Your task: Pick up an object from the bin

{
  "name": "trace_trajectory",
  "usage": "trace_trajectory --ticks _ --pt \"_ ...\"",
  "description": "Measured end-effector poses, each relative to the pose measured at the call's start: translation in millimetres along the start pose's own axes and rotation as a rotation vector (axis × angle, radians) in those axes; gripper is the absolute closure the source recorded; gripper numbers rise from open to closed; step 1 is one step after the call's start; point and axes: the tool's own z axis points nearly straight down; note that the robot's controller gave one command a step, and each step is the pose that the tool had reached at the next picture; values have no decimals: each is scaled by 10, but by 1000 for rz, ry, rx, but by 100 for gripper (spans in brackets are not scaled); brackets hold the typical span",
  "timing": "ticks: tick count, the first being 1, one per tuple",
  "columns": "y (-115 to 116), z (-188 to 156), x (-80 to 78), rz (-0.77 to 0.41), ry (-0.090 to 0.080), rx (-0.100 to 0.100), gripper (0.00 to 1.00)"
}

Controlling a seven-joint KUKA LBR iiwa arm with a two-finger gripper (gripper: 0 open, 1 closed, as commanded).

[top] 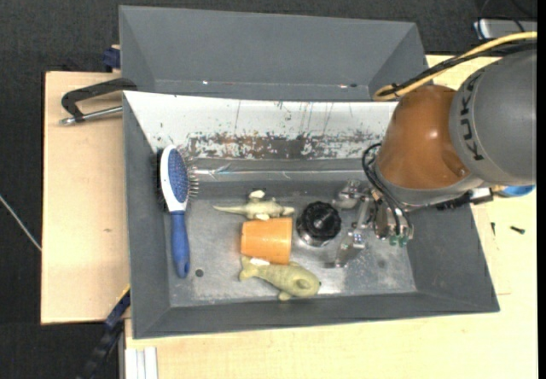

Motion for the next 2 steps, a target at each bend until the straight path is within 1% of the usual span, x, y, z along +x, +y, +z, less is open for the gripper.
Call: trace_trajectory --ticks 1,2 --pt "462 12 -18 66 -6 -2 0" --pt "431 12 -20 69 -6 1 100"
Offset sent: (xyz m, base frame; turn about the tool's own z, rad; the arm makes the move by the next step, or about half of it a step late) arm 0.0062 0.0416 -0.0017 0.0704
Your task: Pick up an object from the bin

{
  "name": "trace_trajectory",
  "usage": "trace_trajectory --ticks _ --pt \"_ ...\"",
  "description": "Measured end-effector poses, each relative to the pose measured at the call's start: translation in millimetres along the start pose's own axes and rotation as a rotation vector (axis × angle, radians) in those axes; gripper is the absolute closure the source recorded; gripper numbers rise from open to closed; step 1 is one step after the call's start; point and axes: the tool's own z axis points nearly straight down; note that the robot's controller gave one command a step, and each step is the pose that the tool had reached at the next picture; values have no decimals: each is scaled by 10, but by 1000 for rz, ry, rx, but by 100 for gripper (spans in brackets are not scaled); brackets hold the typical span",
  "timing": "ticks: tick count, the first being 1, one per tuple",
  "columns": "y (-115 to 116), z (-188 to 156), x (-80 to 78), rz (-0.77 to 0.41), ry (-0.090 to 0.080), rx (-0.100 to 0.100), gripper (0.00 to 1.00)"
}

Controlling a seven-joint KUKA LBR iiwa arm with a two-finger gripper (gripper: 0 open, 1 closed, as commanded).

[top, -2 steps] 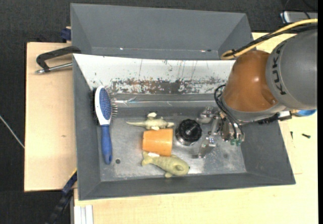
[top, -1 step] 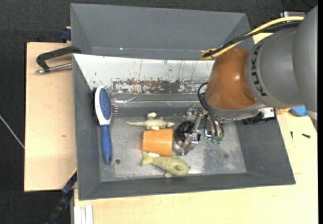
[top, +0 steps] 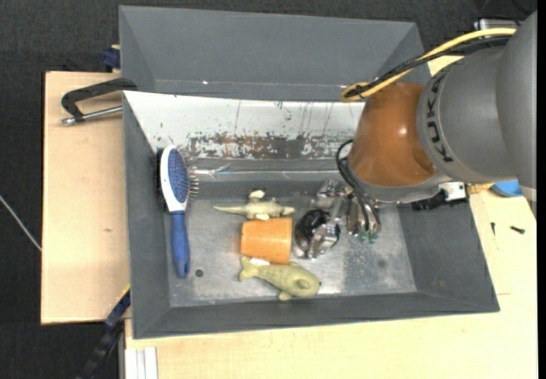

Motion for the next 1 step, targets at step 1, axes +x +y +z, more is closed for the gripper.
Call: trace_trajectory --ticks 1 --pt "21 -1698 -57 -208 -11 -1 100"
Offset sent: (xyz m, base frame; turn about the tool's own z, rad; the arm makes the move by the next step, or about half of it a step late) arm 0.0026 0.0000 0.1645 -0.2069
